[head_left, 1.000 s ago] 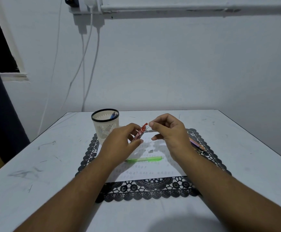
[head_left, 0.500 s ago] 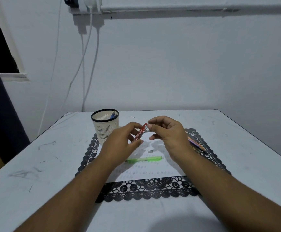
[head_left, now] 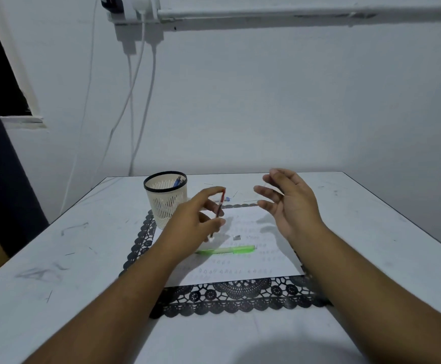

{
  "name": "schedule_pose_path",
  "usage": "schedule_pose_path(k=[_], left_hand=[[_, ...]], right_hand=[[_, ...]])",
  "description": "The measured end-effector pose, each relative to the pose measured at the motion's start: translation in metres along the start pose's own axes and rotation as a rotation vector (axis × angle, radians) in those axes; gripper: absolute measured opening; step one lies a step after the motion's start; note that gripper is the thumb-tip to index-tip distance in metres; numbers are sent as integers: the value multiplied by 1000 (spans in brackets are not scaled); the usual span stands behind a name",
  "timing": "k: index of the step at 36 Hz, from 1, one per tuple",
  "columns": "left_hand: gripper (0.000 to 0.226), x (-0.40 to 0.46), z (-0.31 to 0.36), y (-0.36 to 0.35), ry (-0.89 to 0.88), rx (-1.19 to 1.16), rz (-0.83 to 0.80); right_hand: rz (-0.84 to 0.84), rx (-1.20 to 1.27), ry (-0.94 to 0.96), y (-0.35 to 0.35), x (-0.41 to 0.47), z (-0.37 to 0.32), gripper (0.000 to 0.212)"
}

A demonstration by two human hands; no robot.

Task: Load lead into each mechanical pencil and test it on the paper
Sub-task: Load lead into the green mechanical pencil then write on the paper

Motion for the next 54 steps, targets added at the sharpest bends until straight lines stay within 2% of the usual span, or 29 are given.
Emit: schedule_pose_path(k=[5, 10, 12, 16, 18, 21, 26, 29, 33, 37, 40, 43, 46, 51, 54], left_hand=[[51, 3, 2, 2, 96, -343, -6], [37, 4, 0, 7, 123, -366, 28], [39, 5, 1, 7, 92, -209, 34], [48, 17, 5, -5, -23, 486, 29], [39, 30, 7, -11, -27, 716, 41], [13, 54, 6, -21, 26, 849, 43], [31, 91, -1, -36, 83, 1028, -7], [33, 103, -3, -43, 117, 1101, -37], [22, 104, -13, -53, 64, 1102, -73], [42, 90, -1, -49, -59, 958, -7], [32, 73, 15, -37, -162, 802, -10], [19, 45, 26, -28, -253, 672, -143], [10, 16, 31, -27, -287, 714, -263], [21, -4, 13, -31, -274, 841, -292], [18, -9, 6, -34, -244, 860, -306]], right_hand=[[79, 55, -73, 19, 13, 2, 5], [103, 109, -117, 30, 25, 12, 3], [95, 118, -128, 30, 27, 15, 1], [78, 126, -135, 29, 29, 15, 6], [68, 109, -129, 28, 28, 14, 7], [62, 63, -119, 26, 25, 12, 7], [56, -20, -127, 24, 25, 15, 11], [64, -41, -115, 27, 27, 14, 20], [41, -40, -108, 29, 30, 13, 19], [-13, -52, -70, 26, 32, 10, 14], [-45, -129, -4, 26, 32, 6, 10], [-69, -232, 43, 27, 30, 5, 11], [-79, -333, 65, 27, 28, 6, 13], [-90, -432, 94, 24, 21, 7, 12], [-89, -450, 93, 21, 19, 10, 12]])
Point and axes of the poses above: each hand's wrist, its own x-axis towards the middle knuckle, its own y-axis out of the back of the hand, z = x × y, the point moved 4 cm from there along x, towards the middle knuckle, and after that the axes turned 3 degrees about y, right-handed, at the moved point
